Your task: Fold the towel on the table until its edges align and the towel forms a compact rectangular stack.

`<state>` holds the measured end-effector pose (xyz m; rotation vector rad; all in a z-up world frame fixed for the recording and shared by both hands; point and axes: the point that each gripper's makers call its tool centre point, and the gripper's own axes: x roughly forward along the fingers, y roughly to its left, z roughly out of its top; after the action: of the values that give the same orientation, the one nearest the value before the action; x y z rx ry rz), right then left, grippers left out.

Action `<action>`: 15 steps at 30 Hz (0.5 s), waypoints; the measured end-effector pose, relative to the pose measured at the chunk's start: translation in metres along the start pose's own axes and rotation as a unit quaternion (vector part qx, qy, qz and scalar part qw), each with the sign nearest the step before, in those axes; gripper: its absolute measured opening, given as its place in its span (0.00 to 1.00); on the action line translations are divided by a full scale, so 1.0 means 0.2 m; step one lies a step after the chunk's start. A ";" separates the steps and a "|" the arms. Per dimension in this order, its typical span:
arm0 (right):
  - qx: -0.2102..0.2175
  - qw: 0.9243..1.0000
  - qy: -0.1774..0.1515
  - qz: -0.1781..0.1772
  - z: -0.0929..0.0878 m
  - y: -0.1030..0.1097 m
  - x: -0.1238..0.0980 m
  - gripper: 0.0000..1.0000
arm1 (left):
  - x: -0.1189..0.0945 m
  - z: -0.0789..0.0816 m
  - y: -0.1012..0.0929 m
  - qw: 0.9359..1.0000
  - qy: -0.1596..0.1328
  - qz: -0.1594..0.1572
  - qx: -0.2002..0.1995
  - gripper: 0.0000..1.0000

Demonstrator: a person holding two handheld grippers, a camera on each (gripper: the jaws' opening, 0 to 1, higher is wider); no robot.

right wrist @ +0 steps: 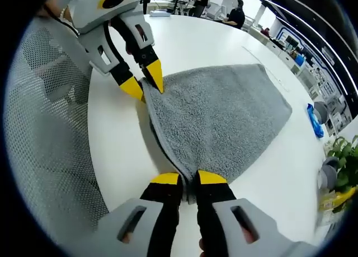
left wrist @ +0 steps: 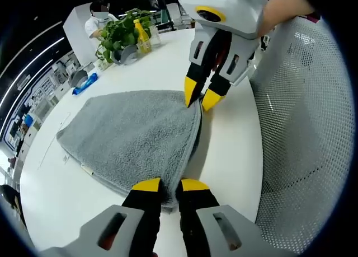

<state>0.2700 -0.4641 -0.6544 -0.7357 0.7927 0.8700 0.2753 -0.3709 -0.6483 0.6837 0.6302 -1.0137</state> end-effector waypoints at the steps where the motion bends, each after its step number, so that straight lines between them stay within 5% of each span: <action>1: 0.008 1.000 0.001 0.002 0.00 0.00 -0.01 0.05 | 0.00 0.00 0.00 1.000 0.002 0.000 -0.013 0.09; 5: 0.061 0.998 -0.004 0.022 0.01 0.00 -0.02 0.04 | -0.02 0.00 0.01 0.999 0.006 -0.009 -0.034 0.07; 15: 0.113 0.993 -0.013 0.030 0.05 0.00 -0.08 0.04 | -0.07 0.02 0.03 0.997 0.007 -0.004 -0.080 0.07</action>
<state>0.2670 -0.4629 -0.6366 -0.5027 0.8774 0.8263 0.2762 -0.3639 -0.6346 0.5478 0.7187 -0.9547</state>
